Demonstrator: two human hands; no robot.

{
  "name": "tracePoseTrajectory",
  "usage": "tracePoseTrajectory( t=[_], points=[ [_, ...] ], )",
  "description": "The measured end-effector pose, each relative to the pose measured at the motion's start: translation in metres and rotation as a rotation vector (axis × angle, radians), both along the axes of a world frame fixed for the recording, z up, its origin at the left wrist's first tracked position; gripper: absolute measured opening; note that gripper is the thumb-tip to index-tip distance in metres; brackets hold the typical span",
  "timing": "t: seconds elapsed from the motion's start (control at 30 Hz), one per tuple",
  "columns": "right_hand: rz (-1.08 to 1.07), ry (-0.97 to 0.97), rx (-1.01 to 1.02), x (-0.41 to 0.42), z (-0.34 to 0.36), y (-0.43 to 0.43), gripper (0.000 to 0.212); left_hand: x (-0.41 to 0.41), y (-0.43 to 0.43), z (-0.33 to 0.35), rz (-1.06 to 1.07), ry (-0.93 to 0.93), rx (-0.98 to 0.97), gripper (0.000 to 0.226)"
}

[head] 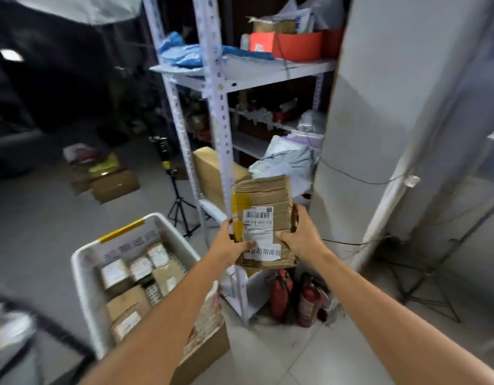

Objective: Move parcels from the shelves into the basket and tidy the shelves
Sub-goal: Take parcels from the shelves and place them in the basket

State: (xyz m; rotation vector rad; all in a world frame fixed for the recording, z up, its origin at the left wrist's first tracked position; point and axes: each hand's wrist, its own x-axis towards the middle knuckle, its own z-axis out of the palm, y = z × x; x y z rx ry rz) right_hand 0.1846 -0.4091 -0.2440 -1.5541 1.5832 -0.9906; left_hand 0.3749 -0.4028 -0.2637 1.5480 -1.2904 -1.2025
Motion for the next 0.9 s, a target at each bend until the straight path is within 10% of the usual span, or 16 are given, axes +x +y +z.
tracePoseTrajectory(
  t=[0.37, 0.9],
  points=[
    [0.472, -0.100, 0.149, 0.202, -0.037, -0.028, 0.055, 0.192, 0.046, -0.037, 0.361, -0.074, 0.066, 0.081],
    [0.419, 0.091, 0.393, 0.344, -0.189, -0.158, 0.026, 0.319, -0.050, -0.199, 0.426, 0.097, 0.337, 0.075]
  ],
)
